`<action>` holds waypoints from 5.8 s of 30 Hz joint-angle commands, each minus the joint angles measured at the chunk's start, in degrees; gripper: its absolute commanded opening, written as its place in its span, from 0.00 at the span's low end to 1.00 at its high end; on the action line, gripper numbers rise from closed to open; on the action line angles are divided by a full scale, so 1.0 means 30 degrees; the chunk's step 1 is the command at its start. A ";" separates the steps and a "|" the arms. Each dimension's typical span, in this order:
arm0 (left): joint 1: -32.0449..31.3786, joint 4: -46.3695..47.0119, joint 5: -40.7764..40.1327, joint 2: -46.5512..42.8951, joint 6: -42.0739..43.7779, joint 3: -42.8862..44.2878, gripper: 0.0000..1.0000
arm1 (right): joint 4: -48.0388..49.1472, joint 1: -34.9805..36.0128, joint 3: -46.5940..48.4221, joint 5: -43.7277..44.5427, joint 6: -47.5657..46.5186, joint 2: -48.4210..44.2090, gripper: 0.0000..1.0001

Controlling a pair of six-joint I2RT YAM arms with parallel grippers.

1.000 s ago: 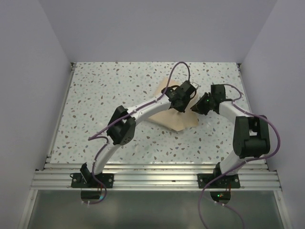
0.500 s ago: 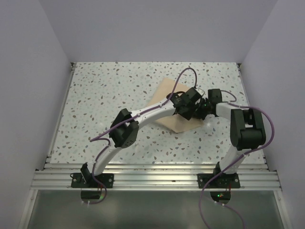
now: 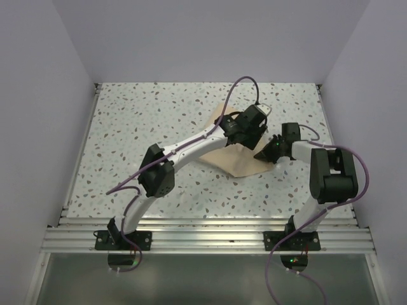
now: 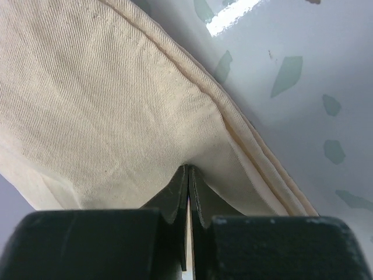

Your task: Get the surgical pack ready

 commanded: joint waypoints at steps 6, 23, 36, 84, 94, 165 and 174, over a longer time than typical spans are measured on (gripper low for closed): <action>0.0156 -0.0211 -0.0941 0.2210 0.0201 0.1939 0.58 | -0.2325 -0.0613 -0.1000 0.1916 -0.1137 -0.0560 0.00; 0.0156 -0.1470 -0.1089 0.4555 -0.0003 0.1881 0.39 | -0.2268 -0.0941 -0.1792 0.1770 -0.1079 -0.1147 0.00; 0.0010 -0.1499 -0.1089 0.5229 0.0027 0.0387 0.42 | -0.1946 -0.0941 -0.1265 0.1272 -0.0640 -0.1322 0.00; 0.1824 -0.1702 0.2806 0.4557 -0.0295 0.1644 0.00 | 0.0424 -0.0912 0.0085 -0.1739 0.0412 -0.2203 0.02; 0.2236 -0.1587 0.4737 0.1892 -0.0882 0.2027 0.00 | 0.0252 0.0406 0.0376 -0.1220 0.0883 -0.1266 0.01; 0.5048 -0.0474 0.8609 -0.2652 -0.1673 0.0738 0.00 | 0.7900 0.3836 0.0290 -0.0837 0.6568 0.1465 0.00; 0.5137 -0.0415 0.8520 -0.2768 -0.1292 0.0387 0.00 | 0.4824 0.2575 -0.0298 -0.0515 0.4723 -0.1263 0.00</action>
